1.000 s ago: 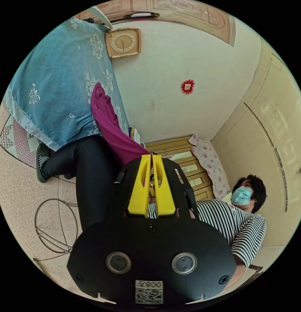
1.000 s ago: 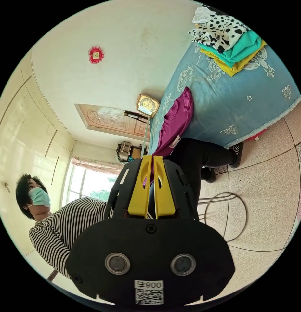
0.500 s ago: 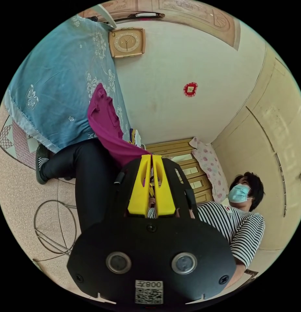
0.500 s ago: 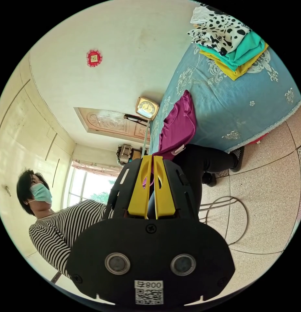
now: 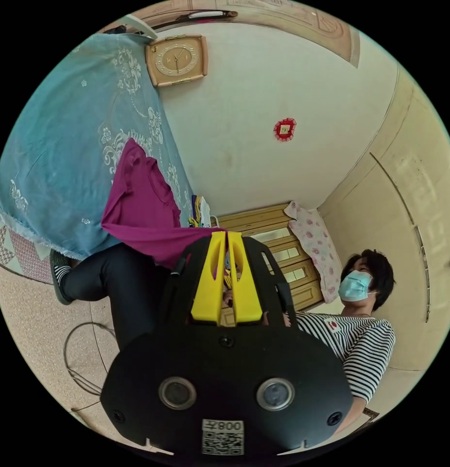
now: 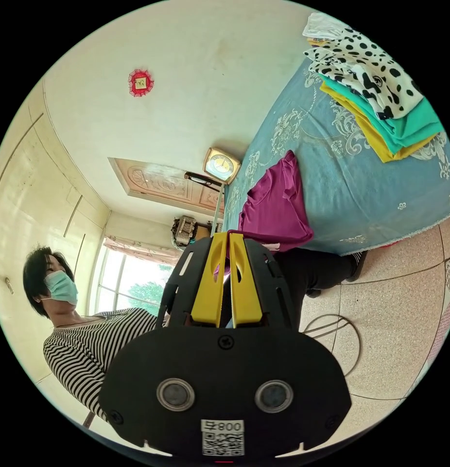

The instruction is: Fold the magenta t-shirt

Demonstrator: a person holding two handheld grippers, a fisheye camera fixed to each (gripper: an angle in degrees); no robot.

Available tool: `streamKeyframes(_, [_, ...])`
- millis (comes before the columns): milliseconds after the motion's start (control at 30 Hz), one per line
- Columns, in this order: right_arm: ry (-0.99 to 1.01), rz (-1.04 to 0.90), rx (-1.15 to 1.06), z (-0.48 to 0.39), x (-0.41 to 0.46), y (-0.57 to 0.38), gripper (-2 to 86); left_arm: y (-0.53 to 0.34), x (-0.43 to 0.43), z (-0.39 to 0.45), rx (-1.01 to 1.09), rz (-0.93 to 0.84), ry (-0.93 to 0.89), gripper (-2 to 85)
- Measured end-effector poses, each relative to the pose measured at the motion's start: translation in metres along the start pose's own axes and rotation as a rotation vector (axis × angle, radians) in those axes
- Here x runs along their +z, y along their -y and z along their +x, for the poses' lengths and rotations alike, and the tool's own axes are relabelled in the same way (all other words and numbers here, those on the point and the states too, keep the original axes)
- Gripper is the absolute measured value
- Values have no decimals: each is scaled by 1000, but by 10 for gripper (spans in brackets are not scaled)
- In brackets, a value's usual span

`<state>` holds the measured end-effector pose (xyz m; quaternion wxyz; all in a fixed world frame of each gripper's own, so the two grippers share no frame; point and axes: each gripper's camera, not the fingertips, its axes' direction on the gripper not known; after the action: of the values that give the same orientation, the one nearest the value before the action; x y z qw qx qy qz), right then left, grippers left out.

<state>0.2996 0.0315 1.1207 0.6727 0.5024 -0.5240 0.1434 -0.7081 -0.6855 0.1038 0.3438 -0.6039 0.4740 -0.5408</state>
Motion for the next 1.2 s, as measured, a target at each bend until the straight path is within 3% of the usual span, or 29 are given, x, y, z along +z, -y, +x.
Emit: streamKeyframes(1200, [-152, -161, 84, 17, 188, 401, 4, 416, 216, -41, -64, -78, 190, 6])
